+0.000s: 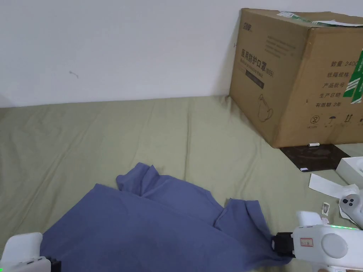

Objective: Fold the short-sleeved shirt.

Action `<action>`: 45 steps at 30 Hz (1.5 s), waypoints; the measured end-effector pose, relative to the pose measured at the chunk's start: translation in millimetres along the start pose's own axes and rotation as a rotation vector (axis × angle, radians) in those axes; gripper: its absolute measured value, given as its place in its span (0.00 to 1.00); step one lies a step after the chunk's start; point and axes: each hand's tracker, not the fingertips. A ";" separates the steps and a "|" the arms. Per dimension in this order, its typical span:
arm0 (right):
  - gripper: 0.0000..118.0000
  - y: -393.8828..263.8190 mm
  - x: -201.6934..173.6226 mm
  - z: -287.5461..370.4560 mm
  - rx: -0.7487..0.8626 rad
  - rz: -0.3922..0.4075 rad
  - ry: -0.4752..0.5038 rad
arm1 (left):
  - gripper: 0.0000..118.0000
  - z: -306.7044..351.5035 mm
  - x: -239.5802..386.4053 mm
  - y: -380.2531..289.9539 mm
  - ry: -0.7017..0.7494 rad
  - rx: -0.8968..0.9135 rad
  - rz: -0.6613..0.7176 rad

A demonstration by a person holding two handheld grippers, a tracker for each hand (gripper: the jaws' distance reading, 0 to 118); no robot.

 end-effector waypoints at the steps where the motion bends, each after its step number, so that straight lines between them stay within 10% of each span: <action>1: 0.03 -1.7 0.6 -5.0 -0.015 -0.015 -0.017 | 0.00 -2.9 1.8 1.4 -0.003 -0.006 0.000; 28: 0.03 -2.1 10.3 5.7 -0.040 -0.123 -0.020 | 0.02 -204.0 9.3 189.2 -0.035 -0.094 -0.072; 31: 0.03 -1.8 9.3 6.3 -0.047 -0.130 -0.027 | 0.67 -236.0 11.9 199.5 -0.077 -0.147 -0.083; 33: 0.03 -2.7 9.3 7.9 -0.046 -0.152 -0.022 | 0.80 -253.0 13.2 201.4 -0.065 -0.164 -0.064; 42: 0.03 3.0 10.7 -1.7 -0.081 -0.135 -0.038 | 0.74 -293.6 15.8 205.2 -0.049 -0.203 -0.029; 45: 0.03 3.4 7.6 -2.0 -0.086 -0.135 -0.043 | 0.29 -281.8 15.0 205.0 -0.042 -0.179 -0.043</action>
